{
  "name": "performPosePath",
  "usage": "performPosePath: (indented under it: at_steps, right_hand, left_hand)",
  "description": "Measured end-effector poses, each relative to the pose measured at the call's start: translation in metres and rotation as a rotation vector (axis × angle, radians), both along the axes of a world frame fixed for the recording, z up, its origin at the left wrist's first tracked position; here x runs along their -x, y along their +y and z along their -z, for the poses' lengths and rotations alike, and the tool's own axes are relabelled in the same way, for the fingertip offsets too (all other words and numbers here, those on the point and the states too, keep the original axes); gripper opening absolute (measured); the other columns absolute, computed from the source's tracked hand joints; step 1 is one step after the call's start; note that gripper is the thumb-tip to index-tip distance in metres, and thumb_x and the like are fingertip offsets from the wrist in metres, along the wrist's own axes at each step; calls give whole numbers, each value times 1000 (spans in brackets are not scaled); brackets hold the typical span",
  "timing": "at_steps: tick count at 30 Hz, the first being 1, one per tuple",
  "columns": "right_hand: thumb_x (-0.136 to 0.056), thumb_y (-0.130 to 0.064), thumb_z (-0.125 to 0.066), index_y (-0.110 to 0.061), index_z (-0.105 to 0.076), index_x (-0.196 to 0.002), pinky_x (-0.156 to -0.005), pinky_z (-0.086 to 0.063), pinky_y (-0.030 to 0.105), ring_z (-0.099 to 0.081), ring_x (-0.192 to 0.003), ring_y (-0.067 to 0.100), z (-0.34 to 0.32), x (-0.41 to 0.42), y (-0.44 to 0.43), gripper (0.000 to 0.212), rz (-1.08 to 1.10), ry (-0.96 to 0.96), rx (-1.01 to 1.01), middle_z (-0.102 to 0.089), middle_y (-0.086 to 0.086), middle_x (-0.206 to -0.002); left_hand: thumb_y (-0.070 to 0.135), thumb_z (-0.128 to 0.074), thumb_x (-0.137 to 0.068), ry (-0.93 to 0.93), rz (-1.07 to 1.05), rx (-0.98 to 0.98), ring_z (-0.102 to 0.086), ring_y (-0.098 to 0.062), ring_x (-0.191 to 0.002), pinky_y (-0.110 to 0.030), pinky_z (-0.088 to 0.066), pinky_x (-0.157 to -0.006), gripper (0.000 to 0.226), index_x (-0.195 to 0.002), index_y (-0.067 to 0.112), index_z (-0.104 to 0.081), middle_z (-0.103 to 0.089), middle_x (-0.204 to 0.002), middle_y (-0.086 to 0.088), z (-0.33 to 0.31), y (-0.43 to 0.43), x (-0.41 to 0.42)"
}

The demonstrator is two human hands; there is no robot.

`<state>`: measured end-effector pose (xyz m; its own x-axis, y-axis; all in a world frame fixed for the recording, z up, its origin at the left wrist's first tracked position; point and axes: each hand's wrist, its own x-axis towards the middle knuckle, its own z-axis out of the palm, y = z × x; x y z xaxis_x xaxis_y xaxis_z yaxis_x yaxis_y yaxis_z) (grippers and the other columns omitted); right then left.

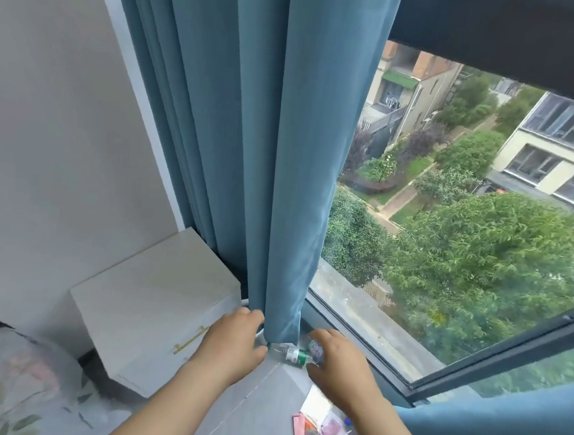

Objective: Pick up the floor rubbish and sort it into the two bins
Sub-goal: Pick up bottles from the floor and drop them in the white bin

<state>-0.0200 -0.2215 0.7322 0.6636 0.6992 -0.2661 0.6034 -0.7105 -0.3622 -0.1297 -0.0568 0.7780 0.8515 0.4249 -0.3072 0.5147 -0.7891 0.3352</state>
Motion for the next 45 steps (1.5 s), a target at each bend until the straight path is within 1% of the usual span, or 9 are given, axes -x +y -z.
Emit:
performPosePath:
  at_steps: [4,9,15,18,24,29,32,40,45]
  right_hand:
    - [-82,-27,-53,-27,-50,-128,-83,-45,29,-54,-111,19,4,-25,6,46,57,-6,12,-56,-5,-119]
    - [-80,-31,-55,-27,-52,-122,-81,-47,30,-56,-106,20,11,-43,9,42,147,-4,21,-57,-4,-112]
    - [-83,-34,-57,-25,-52,-121,-81,-44,32,-55,-105,22,20,-56,16,40,285,19,51,-57,-2,-111]
    - [-83,-26,-53,-23,-50,-124,-83,-44,32,-54,-108,22,22,-61,23,41,369,33,72,-57,-1,-115]
    - [-84,-28,-53,-21,-51,-125,-91,-44,34,-52,-113,24,25,-64,39,41,566,74,101,-56,1,-120]
    - [-83,-23,-53,-19,-50,-125,-92,-45,36,-52,-115,25,32,-56,42,42,698,127,149,-56,3,-122]
    - [-83,-23,-52,-18,-51,-123,-88,-46,35,-53,-113,26,37,-52,41,40,733,143,190,-56,3,-119]
    - [-86,-24,-53,-17,-51,-123,-88,-48,37,-53,-113,28,74,-51,30,37,780,192,239,-55,6,-121]
    - [-84,-21,-54,-15,-51,-120,-86,-48,37,-53,-111,29,120,-67,23,37,756,218,246,-56,8,-118]
  left_hand:
    - [31,-52,-87,11,62,-2,-54,-21,-100,-30,-46,-81,30,-114,18,-52,-53,-111,0,4,11,-33]
    - [31,-53,-85,26,162,8,-54,-22,-97,-34,-48,-84,28,-110,17,-52,-53,-106,0,12,22,-70]
    - [34,-54,-88,42,314,12,-55,-23,-104,-33,-46,-87,34,-117,17,-52,-54,-115,-2,22,39,-113]
    - [34,-54,-88,56,417,6,-53,-24,-107,-31,-44,-87,37,-121,17,-50,-53,-116,-2,26,51,-136]
    - [31,-54,-86,102,603,-13,-53,-25,-104,-33,-44,-84,34,-116,15,-52,-54,-112,-3,39,75,-173]
    - [32,-52,-89,150,743,2,-53,-25,-112,-34,-45,-90,37,-122,15,-51,-53,-121,-4,57,80,-193]
    - [30,-53,-87,178,788,15,-54,-23,-111,-35,-47,-90,35,-119,17,-52,-54,-121,-2,73,80,-201]
    - [30,-53,-88,244,847,1,-54,-24,-111,-35,-48,-90,37,-123,18,-50,-53,-122,-2,121,69,-216]
    - [28,-52,-87,259,855,-21,-55,-26,-105,-32,-44,-80,31,-116,17,-51,-55,-115,-4,170,61,-224]
